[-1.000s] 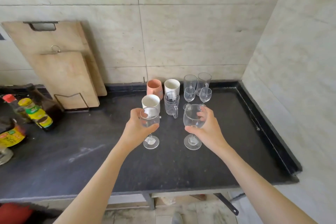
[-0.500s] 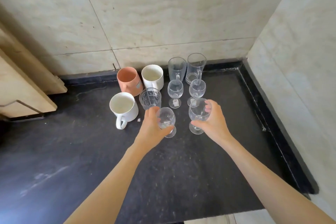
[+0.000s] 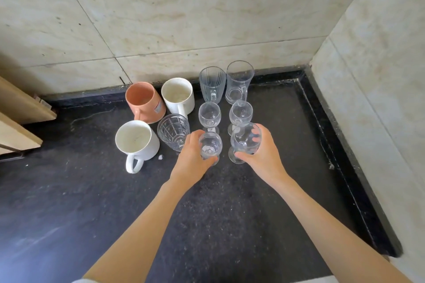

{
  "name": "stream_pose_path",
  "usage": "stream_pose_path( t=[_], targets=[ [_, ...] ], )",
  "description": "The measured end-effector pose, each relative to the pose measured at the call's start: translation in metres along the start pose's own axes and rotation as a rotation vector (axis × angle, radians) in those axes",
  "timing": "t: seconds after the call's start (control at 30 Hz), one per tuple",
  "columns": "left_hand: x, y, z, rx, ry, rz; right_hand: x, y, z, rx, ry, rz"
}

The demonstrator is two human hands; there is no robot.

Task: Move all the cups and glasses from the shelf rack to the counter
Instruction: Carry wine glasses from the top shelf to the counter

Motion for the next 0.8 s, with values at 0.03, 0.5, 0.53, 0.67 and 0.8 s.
stream_pose_path(
  t=[0.03,0.5,0.53,0.67,0.8],
  targets=[
    [-0.001,-0.001,0.001,-0.007,-0.005,0.003,0.002,-0.001,0.001,-0.005,-0.005,0.006],
    [0.014,0.053,-0.071,0.266,-0.034,0.046,-0.07,0.044,-0.021,0.027,0.309,-0.212],
    [0.019,0.061,-0.083,0.306,-0.054,0.077,-0.087,0.05,-0.02,0.025,0.34,-0.269],
    [0.033,0.115,-0.13,0.385,-0.195,0.197,-0.153,0.08,0.013,-0.059,0.497,-0.466],
    [0.006,0.198,-0.178,0.487,-0.45,0.03,-0.209,0.137,0.079,-0.213,0.556,-0.681]
  ],
)
Point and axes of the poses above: each hand's wrist, its own y-axis away from the middle knuckle, its own z-axis out of the palm, x = y × z, the point moved 7 cm from there along -y, towards the middle knuckle, and after that the axes turned 6 degrees about -y, right-handed, at the moved point
